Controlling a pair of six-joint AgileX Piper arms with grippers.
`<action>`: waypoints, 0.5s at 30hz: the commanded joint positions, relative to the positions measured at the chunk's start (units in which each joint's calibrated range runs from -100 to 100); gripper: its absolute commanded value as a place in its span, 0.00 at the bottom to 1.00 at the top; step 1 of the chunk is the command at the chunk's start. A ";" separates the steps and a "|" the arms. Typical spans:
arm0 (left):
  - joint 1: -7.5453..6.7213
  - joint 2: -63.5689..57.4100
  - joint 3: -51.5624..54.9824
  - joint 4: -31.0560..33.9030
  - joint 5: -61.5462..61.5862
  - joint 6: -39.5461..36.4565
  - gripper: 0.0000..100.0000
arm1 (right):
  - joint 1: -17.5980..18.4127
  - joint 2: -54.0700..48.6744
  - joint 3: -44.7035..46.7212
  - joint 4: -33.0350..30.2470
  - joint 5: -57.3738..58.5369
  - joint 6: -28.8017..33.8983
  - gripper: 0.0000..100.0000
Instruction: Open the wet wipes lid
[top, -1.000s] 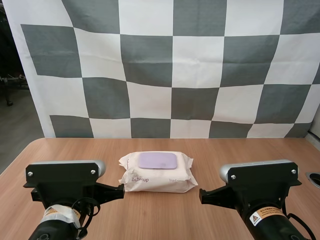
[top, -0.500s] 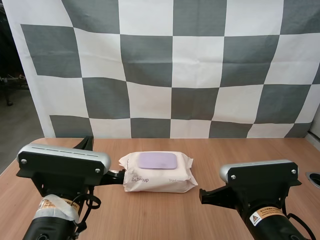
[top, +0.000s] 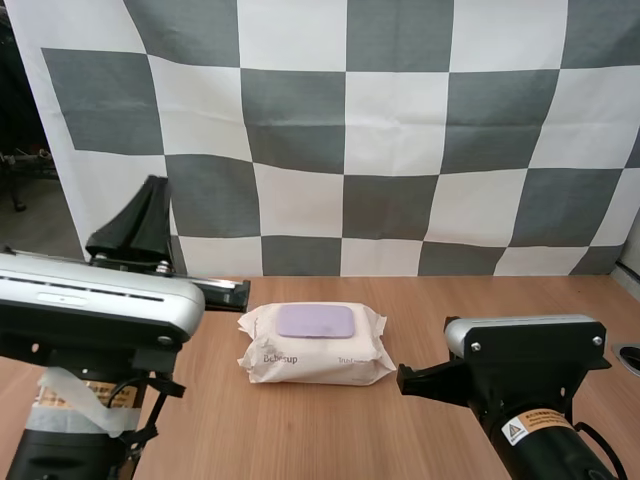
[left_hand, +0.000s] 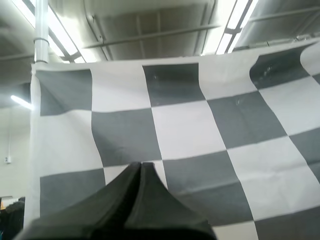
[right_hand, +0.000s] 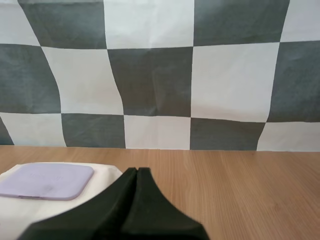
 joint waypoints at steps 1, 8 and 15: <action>-0.02 1.28 -2.55 -0.06 2.83 0.09 0.00 | 0.02 0.00 -0.66 -17.36 -1.32 -0.71 0.00; 0.05 6.09 -10.91 -0.06 7.55 1.02 0.00 | 0.02 0.00 -7.20 -39.78 -5.06 -0.81 0.00; 0.05 15.90 -22.24 -0.06 30.31 8.29 0.00 | 0.02 0.00 -13.63 -46.73 -19.95 3.07 0.00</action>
